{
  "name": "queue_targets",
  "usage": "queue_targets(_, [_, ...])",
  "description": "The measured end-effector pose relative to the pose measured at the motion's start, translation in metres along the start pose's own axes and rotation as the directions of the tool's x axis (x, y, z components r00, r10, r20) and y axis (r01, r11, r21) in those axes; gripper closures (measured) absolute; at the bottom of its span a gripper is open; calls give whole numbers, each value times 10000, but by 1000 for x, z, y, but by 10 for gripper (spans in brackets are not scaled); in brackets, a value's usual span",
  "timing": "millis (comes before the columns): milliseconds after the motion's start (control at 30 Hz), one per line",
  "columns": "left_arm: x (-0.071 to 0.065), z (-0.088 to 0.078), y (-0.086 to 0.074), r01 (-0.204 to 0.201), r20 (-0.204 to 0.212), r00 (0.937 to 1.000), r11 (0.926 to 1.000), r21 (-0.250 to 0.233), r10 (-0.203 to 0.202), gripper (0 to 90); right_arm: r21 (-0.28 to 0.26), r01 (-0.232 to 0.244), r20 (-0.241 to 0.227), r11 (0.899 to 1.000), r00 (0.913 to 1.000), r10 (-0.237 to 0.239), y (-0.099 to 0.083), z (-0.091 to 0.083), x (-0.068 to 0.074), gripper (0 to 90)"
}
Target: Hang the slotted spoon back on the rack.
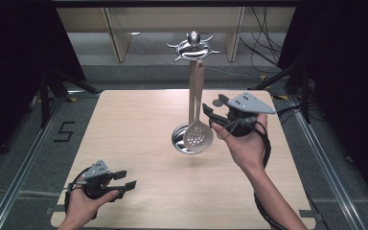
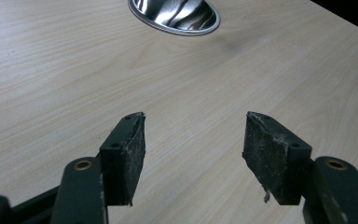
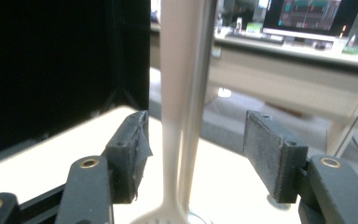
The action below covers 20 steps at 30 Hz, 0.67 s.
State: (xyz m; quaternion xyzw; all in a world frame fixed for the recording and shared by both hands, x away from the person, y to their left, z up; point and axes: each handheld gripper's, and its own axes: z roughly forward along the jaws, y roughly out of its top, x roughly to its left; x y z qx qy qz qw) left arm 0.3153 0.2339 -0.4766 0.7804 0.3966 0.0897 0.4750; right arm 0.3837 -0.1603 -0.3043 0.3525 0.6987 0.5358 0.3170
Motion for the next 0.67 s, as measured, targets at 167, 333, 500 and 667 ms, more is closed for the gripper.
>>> queue_targets(167, [-1,1,-1,18,-5,10000,10000,-28,-18,380,1013,-142,-401,9948,9990,183,-46,-13,-9,402])
queue_targets(333, [0,2,-2,94,-52,9999,10000,-8,-94,379,2723,-335,-1007,9616,9929,631,-106,-28,-13,416])
queue_targets(500, [1,4,-2,135,-29,9999,9998,-114,-135,379,3459,-559,-912,9366,9915,928,-153,-41,-20,434])
queue_targets(667, [2,4,-1,187,-2,9998,9998,-60,-187,376,3440,-1711,-94,9232,9826,1856,-162,-42,-32,398])
